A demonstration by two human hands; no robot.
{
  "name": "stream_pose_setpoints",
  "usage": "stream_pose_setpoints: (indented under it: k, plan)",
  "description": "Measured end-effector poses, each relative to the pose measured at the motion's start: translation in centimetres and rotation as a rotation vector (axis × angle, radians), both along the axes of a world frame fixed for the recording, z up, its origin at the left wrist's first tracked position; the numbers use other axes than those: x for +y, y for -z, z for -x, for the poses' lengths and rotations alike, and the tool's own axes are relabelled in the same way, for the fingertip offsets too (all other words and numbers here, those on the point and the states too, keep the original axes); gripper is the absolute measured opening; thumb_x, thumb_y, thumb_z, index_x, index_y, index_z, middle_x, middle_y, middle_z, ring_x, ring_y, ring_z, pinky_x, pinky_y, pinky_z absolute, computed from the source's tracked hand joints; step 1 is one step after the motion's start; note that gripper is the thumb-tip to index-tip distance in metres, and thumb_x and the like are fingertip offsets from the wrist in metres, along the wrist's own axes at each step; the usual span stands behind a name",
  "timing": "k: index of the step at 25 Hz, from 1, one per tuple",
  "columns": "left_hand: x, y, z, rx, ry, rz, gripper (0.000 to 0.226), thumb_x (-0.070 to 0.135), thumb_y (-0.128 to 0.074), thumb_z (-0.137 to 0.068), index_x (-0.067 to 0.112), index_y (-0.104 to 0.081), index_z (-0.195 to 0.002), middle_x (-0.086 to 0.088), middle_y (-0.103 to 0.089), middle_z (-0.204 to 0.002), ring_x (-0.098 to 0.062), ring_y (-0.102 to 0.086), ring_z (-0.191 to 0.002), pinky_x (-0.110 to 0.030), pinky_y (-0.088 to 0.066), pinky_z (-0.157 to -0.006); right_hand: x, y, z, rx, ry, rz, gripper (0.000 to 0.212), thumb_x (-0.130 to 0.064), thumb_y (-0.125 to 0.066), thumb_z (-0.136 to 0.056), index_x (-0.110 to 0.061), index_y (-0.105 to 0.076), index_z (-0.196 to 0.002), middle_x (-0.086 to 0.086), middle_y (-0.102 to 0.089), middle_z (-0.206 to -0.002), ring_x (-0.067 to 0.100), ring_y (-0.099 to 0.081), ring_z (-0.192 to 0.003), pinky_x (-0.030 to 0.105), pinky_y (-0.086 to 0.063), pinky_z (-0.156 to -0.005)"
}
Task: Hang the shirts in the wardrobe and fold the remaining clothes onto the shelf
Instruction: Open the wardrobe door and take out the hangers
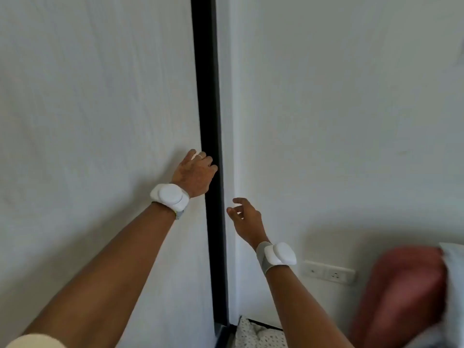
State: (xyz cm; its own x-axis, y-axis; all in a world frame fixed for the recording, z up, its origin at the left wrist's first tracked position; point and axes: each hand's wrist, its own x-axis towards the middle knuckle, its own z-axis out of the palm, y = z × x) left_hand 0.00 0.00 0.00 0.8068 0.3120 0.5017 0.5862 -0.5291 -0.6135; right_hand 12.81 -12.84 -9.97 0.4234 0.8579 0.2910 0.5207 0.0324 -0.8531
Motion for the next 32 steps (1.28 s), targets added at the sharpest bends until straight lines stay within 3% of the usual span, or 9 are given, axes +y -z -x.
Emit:
stream_pose_setpoints:
  k: [3,6,10,15,18,20,24,28,32]
  plan:
    - [3.5,-0.6,-1.3,0.029,-0.103,0.023,0.025,0.020,-0.057,-0.086,0.019,-0.066,-0.109,-0.005,-0.061,-0.116,-0.028,-0.052,-0.118,-0.053,-0.017,-0.116,6.0,0.4,0.5,0.060,-0.086,0.122,0.043,-0.033,-0.052,-0.098,-0.012,-0.046,-0.135,0.011,-0.064,-0.120,0.028,-0.059,-0.112,0.035,-0.047,-0.096]
    - [5.7,-0.9,-3.2,0.136,-0.223,0.033,0.034,0.026,-0.049,-0.093,0.020,-0.057,-0.126,-0.005,-0.049,-0.137,-0.031,-0.033,-0.138,-0.059,0.005,-0.116,11.3,0.7,0.3,0.131,-0.130,0.188,0.049,-0.037,-0.049,-0.099,-0.012,-0.041,-0.141,0.010,-0.057,-0.132,0.026,-0.052,-0.123,0.029,-0.040,-0.097]
    - [7.8,-0.6,-5.5,0.223,-0.346,-0.001,0.023,0.026,-0.050,-0.093,0.021,-0.068,-0.107,-0.005,-0.059,-0.124,-0.035,-0.034,-0.137,-0.064,0.003,-0.114,16.7,1.7,-0.7,0.241,-0.183,0.150,0.052,-0.038,-0.041,-0.102,-0.013,-0.035,-0.147,0.007,-0.048,-0.144,0.025,-0.045,-0.132,0.031,-0.035,-0.106]
    - [8.8,0.5,-7.4,0.309,-0.568,0.013,0.018,0.031,-0.058,-0.091,0.021,-0.072,-0.094,-0.002,-0.065,-0.106,-0.035,-0.038,-0.131,-0.065,0.016,-0.110,20.7,3.5,-1.1,0.422,-0.290,0.151,0.042,-0.051,-0.037,-0.100,-0.028,-0.052,-0.131,-0.007,-0.056,-0.128,0.018,-0.050,-0.122,0.039,-0.036,-0.108]
    - [8.2,0.3,-7.3,0.302,-0.568,0.021,0.023,0.040,-0.058,-0.090,0.021,-0.072,-0.092,-0.001,-0.064,-0.104,-0.033,-0.042,-0.125,-0.064,0.015,-0.110,21.3,4.3,-1.3,0.487,-0.327,0.131,0.043,-0.059,-0.036,-0.096,-0.029,-0.057,-0.119,-0.005,-0.060,-0.121,0.017,-0.053,-0.115,0.040,-0.039,-0.105]
    - [7.7,0.2,-7.0,0.278,-0.559,0.041,0.023,0.040,-0.059,-0.089,0.022,-0.073,-0.091,-0.001,-0.064,-0.104,-0.031,-0.043,-0.125,-0.064,0.015,-0.110,21.2,4.2,-1.4,0.521,-0.378,0.121,0.039,-0.052,-0.035,-0.100,-0.021,-0.056,-0.113,-0.002,-0.060,-0.112,0.016,-0.054,-0.104,0.032,-0.042,-0.092]
    - [6.0,0.2,-6.2,0.147,-0.522,0.081,0.018,0.023,-0.055,-0.092,0.020,-0.072,-0.087,0.001,-0.064,-0.101,-0.027,-0.044,-0.124,-0.062,0.015,-0.110,20.3,4.6,-0.2,0.595,-0.413,0.101,0.026,-0.045,-0.038,-0.101,-0.023,-0.052,-0.101,-0.003,-0.056,-0.096,0.012,-0.051,-0.087,0.027,-0.041,-0.078]
    - [3.6,0.7,-3.5,0.053,-0.508,0.052,0.020,0.019,-0.056,-0.089,0.022,-0.073,-0.079,0.002,-0.066,-0.091,-0.024,-0.051,-0.118,-0.062,0.006,-0.113,18.2,4.4,1.5,0.579,-0.559,0.120,0.018,-0.028,-0.042,-0.102,-0.016,-0.054,-0.109,-0.001,-0.059,-0.097,0.010,-0.055,-0.085,0.022,-0.043,-0.074]
    - [0.9,1.7,-0.5,-0.006,-0.495,-0.028,0.013,0.020,-0.064,-0.084,0.020,-0.075,-0.076,-0.001,-0.068,-0.091,-0.025,-0.055,-0.116,-0.064,-0.005,-0.113,15.7,4.3,3.5,0.522,-0.715,0.128,0.020,-0.026,-0.046,-0.100,-0.013,-0.061,-0.102,-0.002,-0.062,-0.089,0.004,-0.057,-0.076,0.011,-0.045,-0.065]
